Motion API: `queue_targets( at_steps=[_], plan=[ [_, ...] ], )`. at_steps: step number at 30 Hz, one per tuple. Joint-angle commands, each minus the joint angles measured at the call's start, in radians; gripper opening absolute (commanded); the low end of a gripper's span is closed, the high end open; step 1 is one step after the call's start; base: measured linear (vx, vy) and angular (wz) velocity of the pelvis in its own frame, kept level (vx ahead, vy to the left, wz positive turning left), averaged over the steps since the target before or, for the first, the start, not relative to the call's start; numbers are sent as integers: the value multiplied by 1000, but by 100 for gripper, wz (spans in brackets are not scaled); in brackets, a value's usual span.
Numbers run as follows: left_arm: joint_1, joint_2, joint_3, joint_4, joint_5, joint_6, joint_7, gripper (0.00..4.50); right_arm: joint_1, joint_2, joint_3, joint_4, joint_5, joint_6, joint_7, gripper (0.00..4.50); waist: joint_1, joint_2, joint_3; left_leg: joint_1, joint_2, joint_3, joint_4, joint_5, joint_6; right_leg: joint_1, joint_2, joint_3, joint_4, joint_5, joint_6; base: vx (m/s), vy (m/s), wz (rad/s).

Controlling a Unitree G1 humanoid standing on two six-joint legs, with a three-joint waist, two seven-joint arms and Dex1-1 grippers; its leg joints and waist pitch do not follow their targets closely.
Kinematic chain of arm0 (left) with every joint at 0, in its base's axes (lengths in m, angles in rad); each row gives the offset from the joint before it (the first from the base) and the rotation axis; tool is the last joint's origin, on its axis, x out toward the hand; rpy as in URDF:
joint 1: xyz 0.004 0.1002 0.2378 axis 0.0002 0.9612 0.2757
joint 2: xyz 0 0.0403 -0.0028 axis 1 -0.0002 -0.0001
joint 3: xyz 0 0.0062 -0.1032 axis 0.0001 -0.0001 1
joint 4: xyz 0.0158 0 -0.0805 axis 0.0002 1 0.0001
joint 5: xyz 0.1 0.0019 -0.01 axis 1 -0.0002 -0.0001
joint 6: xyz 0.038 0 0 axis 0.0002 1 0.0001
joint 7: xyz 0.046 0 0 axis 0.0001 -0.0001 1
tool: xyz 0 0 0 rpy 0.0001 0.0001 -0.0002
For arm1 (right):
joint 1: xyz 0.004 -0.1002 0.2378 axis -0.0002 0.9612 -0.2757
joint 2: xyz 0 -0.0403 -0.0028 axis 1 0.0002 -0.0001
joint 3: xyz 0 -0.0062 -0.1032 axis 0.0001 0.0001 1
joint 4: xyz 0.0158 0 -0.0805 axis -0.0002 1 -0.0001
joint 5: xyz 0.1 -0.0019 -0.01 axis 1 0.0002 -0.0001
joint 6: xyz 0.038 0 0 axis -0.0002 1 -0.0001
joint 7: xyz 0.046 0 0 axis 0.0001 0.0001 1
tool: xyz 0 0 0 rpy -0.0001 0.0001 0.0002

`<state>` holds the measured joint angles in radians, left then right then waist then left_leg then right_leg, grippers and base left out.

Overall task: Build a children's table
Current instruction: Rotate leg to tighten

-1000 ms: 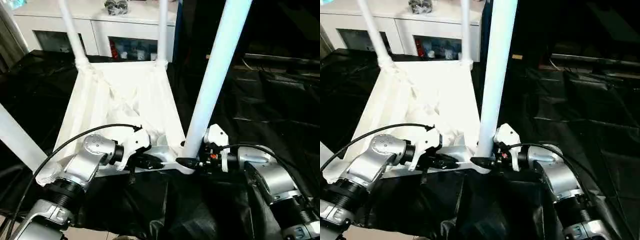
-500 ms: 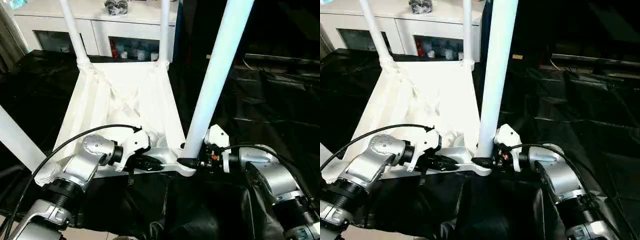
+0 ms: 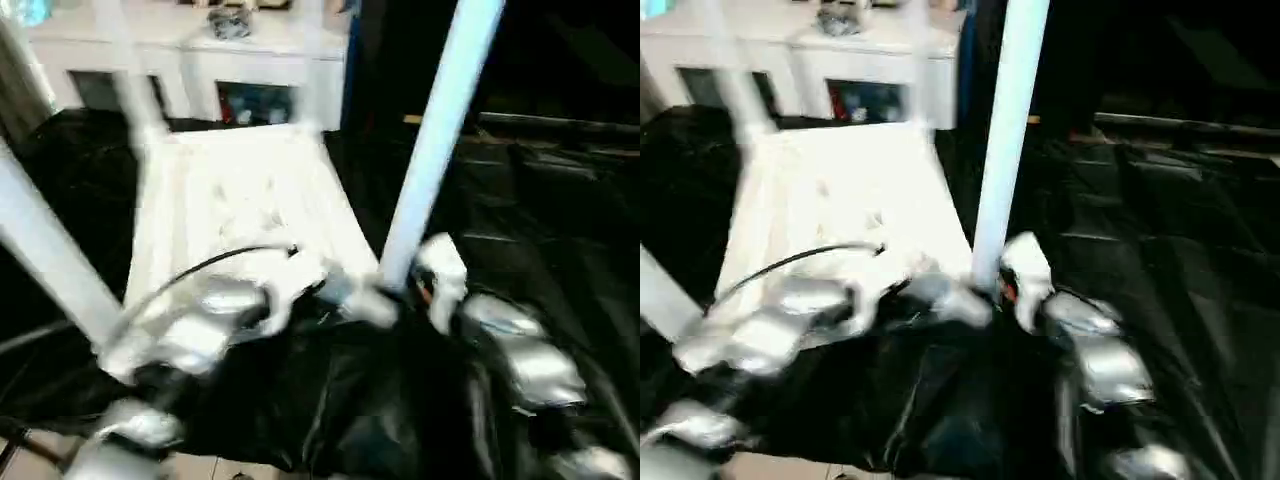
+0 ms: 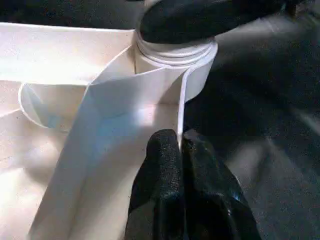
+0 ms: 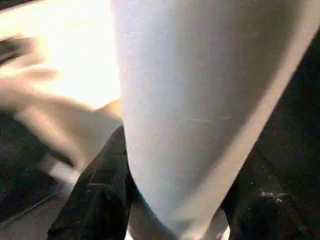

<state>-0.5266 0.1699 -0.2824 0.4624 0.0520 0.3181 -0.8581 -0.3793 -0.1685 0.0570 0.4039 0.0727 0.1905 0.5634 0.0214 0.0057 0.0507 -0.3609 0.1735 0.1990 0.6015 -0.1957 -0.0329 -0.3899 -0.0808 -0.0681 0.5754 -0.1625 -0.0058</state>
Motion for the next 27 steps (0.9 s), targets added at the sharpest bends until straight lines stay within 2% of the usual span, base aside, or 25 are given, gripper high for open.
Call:
queue_targets(
  at_steps=[1,2,3,4,5,6,7,8,9,10,11,12,15,16,17,18,19,21,22,24,25,27],
  plan=[
    [-56,-92,-1,-3,-19,6,111,0,9,93,96,68,-27,43,-62,197,-17,-10,-43,20,47,-50,-80,-417,-29,16,-75,21,-114,-691,-76,0,0,0],
    [-69,-121,-7,13,-7,9,142,0,-24,147,71,103,-24,54,-145,197,-23,-7,-43,28,45,-51,-77,-441,-26,8,-75,14,-123,-715,-63,0,0,0],
    [-69,-123,-7,14,-6,9,144,0,-25,150,69,104,-24,54,-148,197,-29,-6,-40,34,42,-50,-74,-459,-24,1,-73,10,-130,-731,-57,0,0,0],
    [-75,-128,-20,19,7,-3,143,0,-48,161,73,122,-35,33,-162,197,-34,-4,-41,42,39,-52,-67,-484,-20,1,-75,-6,-141,-756,-41,0,0,0],
    [-76,-127,-26,18,12,-9,137,0,-56,165,67,127,-28,23,-159,197,-44,8,-41,45,45,-58,-71,-522,-20,10,-76,-26,-148,-729,-32,0,0,0],
    [-76,-127,-28,18,13,-11,135,0,-58,166,64,128,-24,20,-157,197,-49,10,-40,38,50,-64,-80,-541,-22,19,-74,-32,-145,-699,-29,0,0,0],
    [-76,-126,-32,17,20,-13,129,0,-63,172,55,130,-14,13,-141,252,-53,20,-40,38,62,-74,-94,-591,-33,29,-73,-36,-138,-618,-40,0,0,0],
    [-71,-111,-43,7,27,-23,100,0,-67,173,49,127,-11,5,-120,266,-57,21,-41,30,66,-81,-105,-619,-42,39,-76,-32,-127,-553,-61,0,0,0],
    [-70,-109,-45,5,27,-24,96,0,-68,172,49,127,-13,3,-120,266,-58,19,-42,31,64,-80,-105,-622,-46,37,-80,-28,-125,-542,-70,0,0,0],
    [-69,-106,-47,3,28,-25,91,0,-69,172,49,128,-14,2,-119,272,-58,15,-42,30,59,-76,-101,-604,-48,32,-88,-21,-125,-552,-86,0,0,0],
    [-65,-95,-49,-4,26,-29,76,0,-67,168,46,122,-4,5,-100,301,-58,14,-42,28,57,-76,-100,-591,-45,33,-91,-19,-125,-562,-90,0,0,0],
    [-61,-83,-50,-11,23,-28,60,0,-64,162,41,116,4,8,-84,301,-56,12,-44,23,56,-74,-99,-560,-37,35,-96,-14,-124,-569,-96,0,0,0],
    [-45,-25,-54,-35,12,-38,-16,0,-49,99,69,77,10,0,13,315,-50,14,-48,13,60,-73,-101,-505,-26,41,-97,-5,-115,-519,-117,0,0,0],
    [-40,-10,-54,-41,11,-42,-36,0,-47,81,77,68,6,-5,37,344,-43,13,-53,11,63,-67,-100,-459,-18,40,-97,3,-106,-452,-140,0,0,0],
    [-36,4,-55,-46,6,-52,-61,0,-44,64,83,61,5,-10,60,344,-41,9,-56,1,62,-63,-98,-403,-5,44,-95,9,-94,-380,-170,0,0,0],
    [-32,13,-56,-48,3,-60,-78,0,-42,52,86,55,4,-13,76,353,-39,9,-58,-1,61,-58,-95,-373,3,44,-94,12,-89,-349,-183,0,0,0],
    [-28,29,-57,-53,1,-65,-101,0,-39,35,87,47,6,-19,101,353,-34,7,-58,-1,59,-52,-92,-334,19,42,-94,15,-85,-323,-200,0,0,0],
    [-16,60,-59,-67,-11,-85,-155,0,-33,-5,85,24,24,-18,168,353,-25,7,-56,4,58,-47,-86,-315,35,37,-92,19,-85,-344,-208,0,0,0],
    [-10,80,-59,-74,-18,-97,-185,0,-27,-34,86,9,32,-19,215,353,-18,7,-56,11,60,-42,-83,-313,38,30,-92,23,-85,-355,-213,44,-52,11],
    [-4,98,-59,-80,-26,-110,-214,0,-22,-62,88,-5,34,-22,261,353,-8,6,-60,6,61,-40,-82,-262,45,38,-86,25,-74,-305,-224,22,-26,6],
    [1,112,-60,-87,-34,-114,-239,0,-17,-84,91,-14,36,-25,295,353,-2,6,-61,6,62,-38,-80,-232,52,34,-83,29,-67,-264,-234,0,0,0],
    [6,128,-64,-97,-41,-112,-263,0,-11,-107,95,-25,41,-28,332,353,5,7,-66,-1,63,-39,-78,-183,62,44,-83,30,-51,-194,-253,0,0,0]
  ],
)
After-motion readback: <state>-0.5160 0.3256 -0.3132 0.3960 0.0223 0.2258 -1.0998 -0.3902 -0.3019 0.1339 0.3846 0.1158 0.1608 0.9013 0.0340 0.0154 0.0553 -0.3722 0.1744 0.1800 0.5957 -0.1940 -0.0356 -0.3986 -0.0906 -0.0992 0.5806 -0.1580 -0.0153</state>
